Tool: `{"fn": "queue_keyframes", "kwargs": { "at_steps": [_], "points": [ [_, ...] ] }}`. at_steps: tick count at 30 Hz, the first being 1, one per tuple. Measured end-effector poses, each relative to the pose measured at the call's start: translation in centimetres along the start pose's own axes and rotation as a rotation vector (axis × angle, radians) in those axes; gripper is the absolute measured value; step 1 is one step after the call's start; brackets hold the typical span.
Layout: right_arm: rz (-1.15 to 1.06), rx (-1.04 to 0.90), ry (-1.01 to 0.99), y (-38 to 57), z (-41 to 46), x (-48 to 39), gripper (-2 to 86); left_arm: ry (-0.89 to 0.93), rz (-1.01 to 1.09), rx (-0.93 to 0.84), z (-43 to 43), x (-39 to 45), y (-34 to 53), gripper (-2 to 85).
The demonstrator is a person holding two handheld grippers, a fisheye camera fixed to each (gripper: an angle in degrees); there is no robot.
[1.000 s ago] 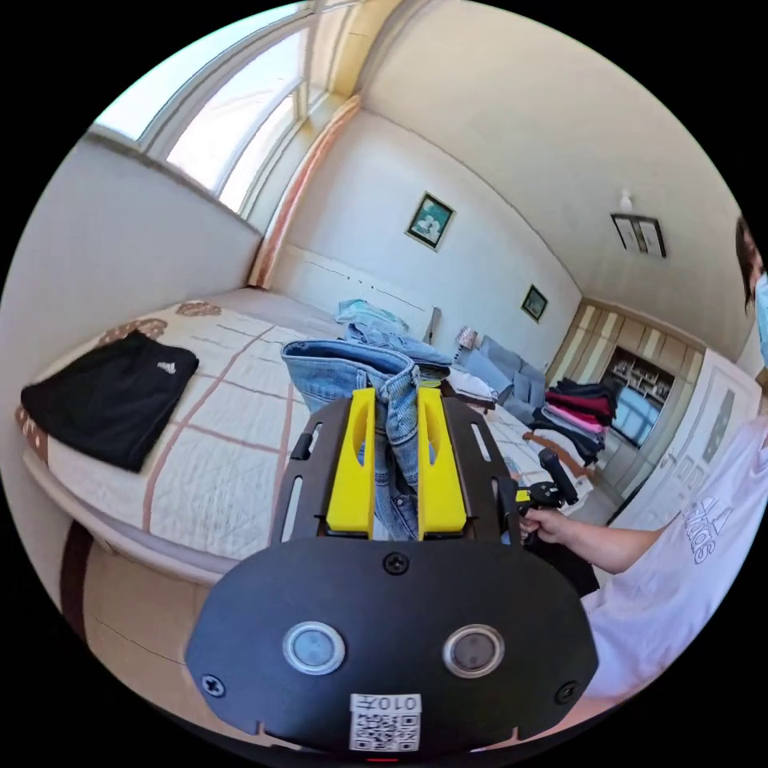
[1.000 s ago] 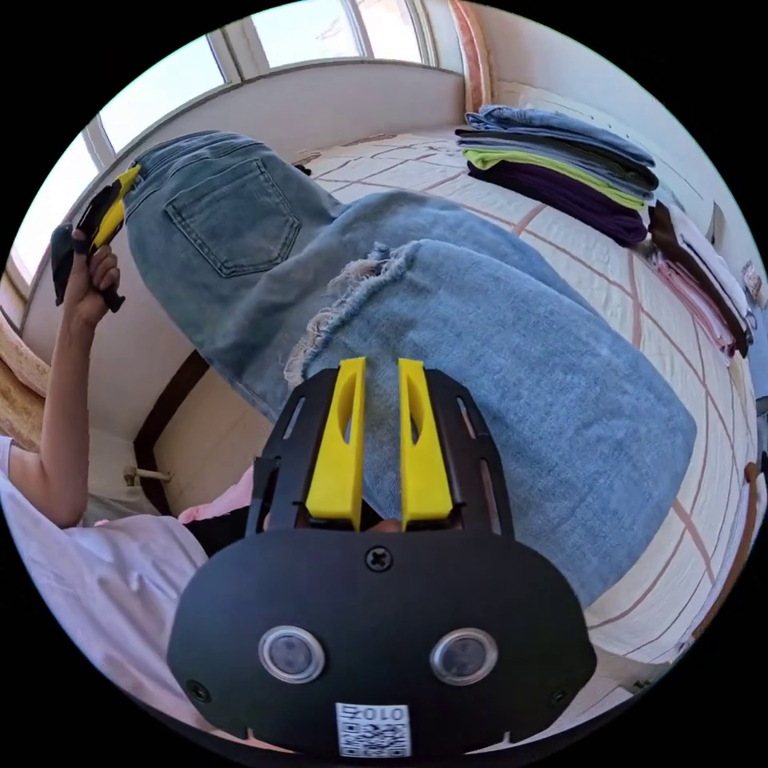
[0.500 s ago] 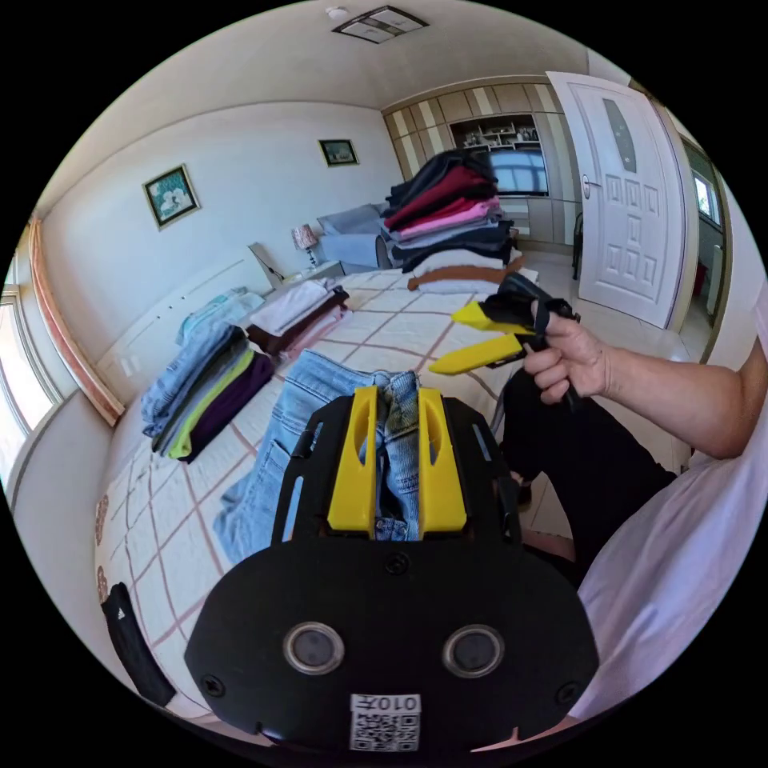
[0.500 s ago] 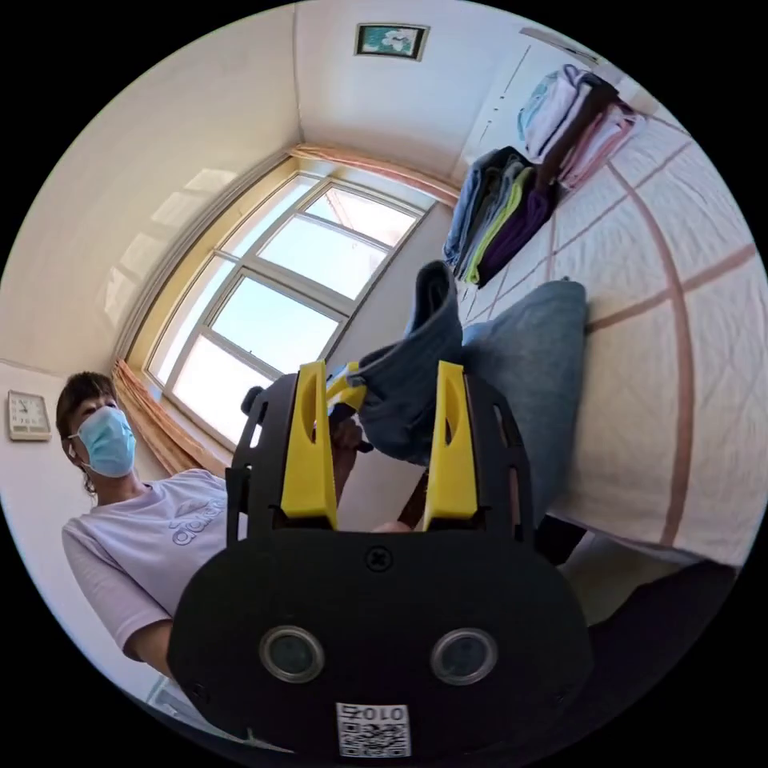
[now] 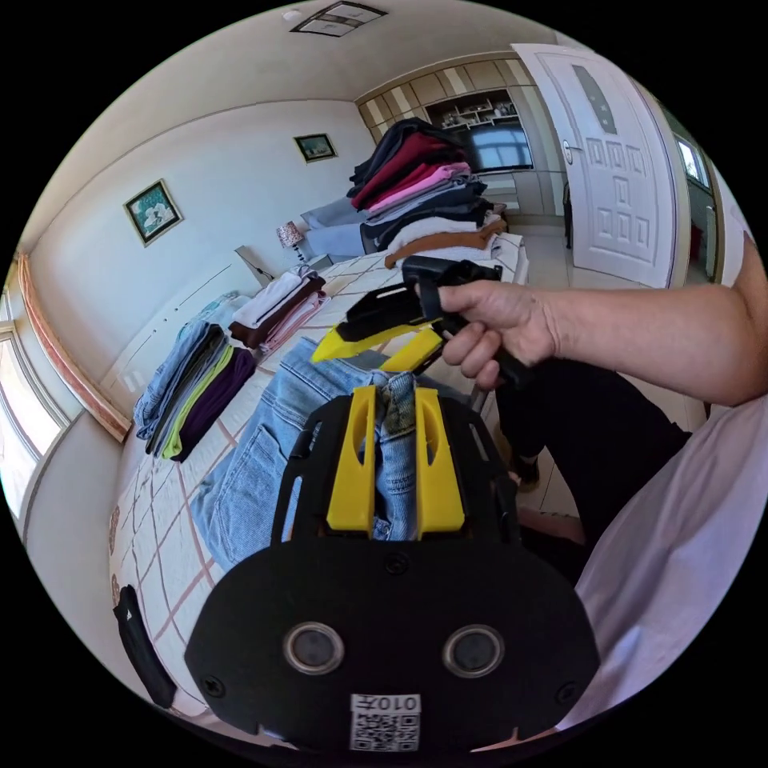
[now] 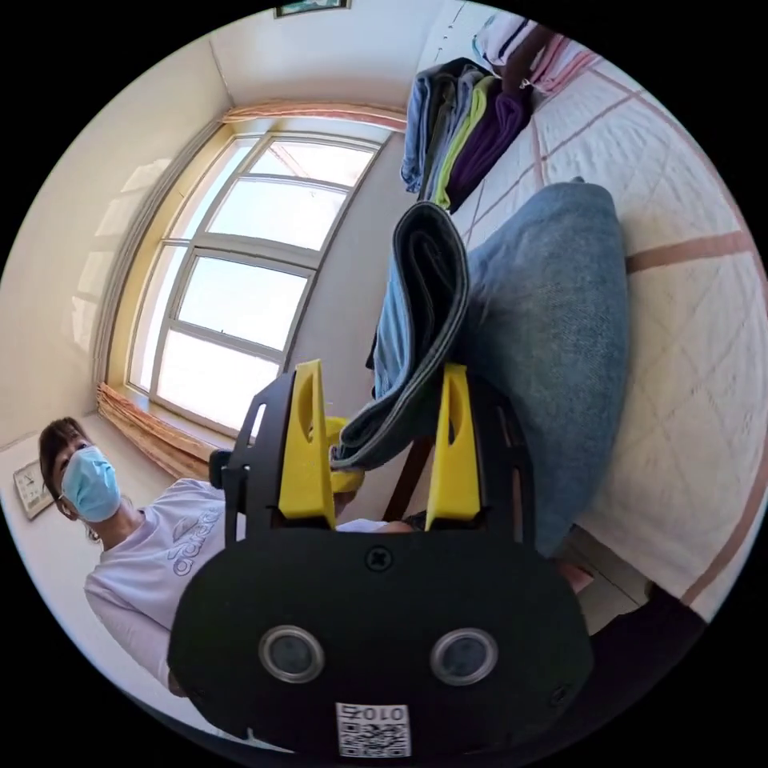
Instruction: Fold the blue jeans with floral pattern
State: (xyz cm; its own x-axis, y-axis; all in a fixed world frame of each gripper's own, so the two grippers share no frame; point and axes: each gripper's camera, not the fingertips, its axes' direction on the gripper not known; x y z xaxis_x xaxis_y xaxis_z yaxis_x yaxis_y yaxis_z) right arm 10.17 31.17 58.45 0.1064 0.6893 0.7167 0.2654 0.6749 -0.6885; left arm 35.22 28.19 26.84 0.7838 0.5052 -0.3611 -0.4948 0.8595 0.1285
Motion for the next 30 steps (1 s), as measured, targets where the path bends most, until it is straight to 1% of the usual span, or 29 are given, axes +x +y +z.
{"fn": "queue_keyframes", "kwargs": {
  "at_steps": [2,4,6,8,9,11,13,14,15,16,17,19,20,22,23,25,27,28,30],
  "points": [
    [0.064,-0.069,0.145,-1.1,1.2,0.2,9.9,0.017,0.047,0.010,1.2,1.6,0.9,4.9],
    [0.047,-0.093,0.190,-1.5,1.1,-0.5,8.0,0.088,0.107,0.064,1.5,2.9,2.0,4.4],
    [-0.012,-0.099,0.252,-1.6,0.8,-2.6,7.6,0.081,0.097,0.071,1.1,3.0,2.7,3.9],
    [-0.132,-0.104,0.366,-1.1,-0.1,-6.4,7.1,0.072,0.052,0.098,0.1,2.1,4.2,3.3],
    [-0.146,-0.099,0.393,-0.8,-0.4,-7.0,6.9,0.052,-0.004,0.105,-0.3,1.1,5.5,2.9],
    [-0.088,-0.066,0.439,-0.1,-1.7,-6.4,6.8,0.031,-0.098,0.073,0.3,-0.7,7.8,2.5],
    [0.011,-0.049,0.445,0.2,-2.2,-3.3,6.9,0.042,-0.243,0.011,2.6,-3.4,11.3,2.7],
    [0.079,-0.025,0.394,0.6,-2.5,-0.8,7.1,0.047,-0.276,-0.004,3.2,-4.0,12.1,2.8],
    [0.098,-0.011,0.343,0.9,-2.7,0.2,7.1,0.051,-0.320,-0.036,4.2,-5.2,13.3,3.4],
    [0.110,0.018,0.251,1.4,-3.2,1.3,7.0,0.029,-0.331,-0.061,4.8,-6.3,14.2,4.1],
    [0.094,0.031,0.241,1.8,-3.2,1.2,7.0,0.011,-0.327,-0.073,5.0,-6.8,14.5,4.5],
    [0.051,0.029,0.286,2.1,-2.9,0.6,7.1,-0.068,-0.297,-0.124,5.9,-9.5,15.6,6.1],
    [0.039,0.024,0.295,2.4,-3.0,0.3,7.1,-0.075,-0.294,-0.136,6.2,-10.4,15.9,6.5],
    [0.038,0.040,0.305,3.0,-3.6,-0.1,7.3,-0.057,-0.332,-0.156,7.5,-14.6,17.1,8.2],
    [0.032,0.077,0.329,3.6,-4.3,-0.8,7.5,-0.045,-0.346,-0.153,7.8,-15.7,17.5,8.5],
    [0.025,0.140,0.381,4.9,-5.4,-2.4,7.3,0.024,-0.428,-0.179,9.8,-19.5,18.9,9.1],
    [-0.025,0.198,0.411,6.2,-6.0,-4.6,6.6,0.072,-0.457,-0.182,11.1,-20.7,19.7,9.1],
    [-0.080,0.231,0.409,6.9,-5.9,-6.2,6.5,0.059,-0.424,-0.128,11.4,-20.1,19.6,9.0],
    [-0.146,0.232,0.395,7.2,-5.1,-7.9,6.6,0.030,-0.348,-0.094,12.4,-18.3,18.8,9.0]
  ]
}}
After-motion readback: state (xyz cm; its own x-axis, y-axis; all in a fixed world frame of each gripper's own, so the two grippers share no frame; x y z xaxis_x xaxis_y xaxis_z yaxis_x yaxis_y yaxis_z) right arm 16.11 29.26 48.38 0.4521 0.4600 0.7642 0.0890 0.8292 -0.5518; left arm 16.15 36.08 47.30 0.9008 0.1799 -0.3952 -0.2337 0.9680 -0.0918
